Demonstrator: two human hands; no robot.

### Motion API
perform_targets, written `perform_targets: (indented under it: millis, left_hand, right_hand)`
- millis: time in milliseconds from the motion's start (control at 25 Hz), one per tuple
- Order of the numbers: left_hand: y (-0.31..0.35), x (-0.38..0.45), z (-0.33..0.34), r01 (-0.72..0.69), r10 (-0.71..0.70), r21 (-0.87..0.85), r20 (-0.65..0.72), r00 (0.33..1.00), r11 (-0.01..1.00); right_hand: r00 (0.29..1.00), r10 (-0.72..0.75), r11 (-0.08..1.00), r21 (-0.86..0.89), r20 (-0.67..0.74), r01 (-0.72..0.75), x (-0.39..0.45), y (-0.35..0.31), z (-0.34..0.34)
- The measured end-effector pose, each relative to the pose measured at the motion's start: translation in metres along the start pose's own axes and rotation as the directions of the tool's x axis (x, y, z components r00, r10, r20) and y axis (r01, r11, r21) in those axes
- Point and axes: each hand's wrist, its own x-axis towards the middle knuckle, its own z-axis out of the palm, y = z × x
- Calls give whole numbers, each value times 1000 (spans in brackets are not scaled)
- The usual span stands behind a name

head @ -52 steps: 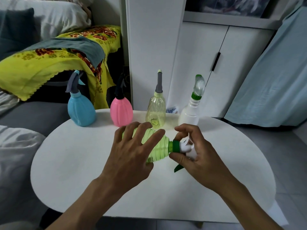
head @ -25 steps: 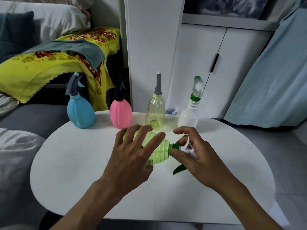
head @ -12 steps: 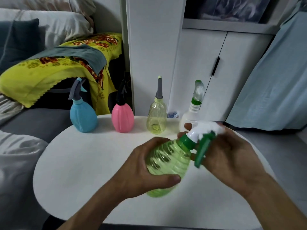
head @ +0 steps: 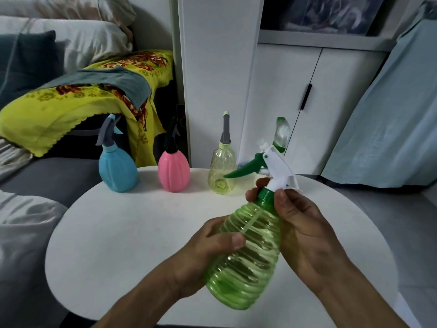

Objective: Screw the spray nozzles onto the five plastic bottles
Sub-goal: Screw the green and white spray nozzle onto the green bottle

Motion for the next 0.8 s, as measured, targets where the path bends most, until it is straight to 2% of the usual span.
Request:
perform_targets:
  millis: [120, 200, 280, 360, 440, 520, 600, 800]
  left_hand:
    - [8, 2, 1, -59, 75, 108, -145, 987, 992]
    - [13, 1, -3, -70, 116, 263, -162, 980, 962]
    - [17, -3, -5, -35, 60, 274, -85, 995, 961]
    - [16, -7, -7, 59, -62, 72, 50, 997, 996]
    - [13, -9, -7, 103, -92, -73, 141, 986, 992]
    - [8, -6, -5, 94, -83, -101, 105, 991, 990]
    - [6, -3, -1, 41, -40, -22, 27, 999, 999]
    - [3, 2, 2, -77, 93, 187, -78, 993, 979]
  right_hand:
    - [979, -87, 994, -74, -184, 75, 1, -1, 4]
    - [968, -148, 985, -113, -202, 127, 2, -3, 5]
    - [994, -96, 995, 3, -50, 96, 2, -6, 3]
    - [993, -20, 992, 125, 115, 5, 1, -9, -1]
    - [985, 7, 992, 126, 170, -29, 0, -9, -3]
    - [995, -10, 990, 140, 100, -5, 1, -7, 0]
    - [1000, -27, 991, 131, -3, 27, 1, -5, 3]
    - [996, -66, 997, 27, -61, 68, 1, -7, 2]
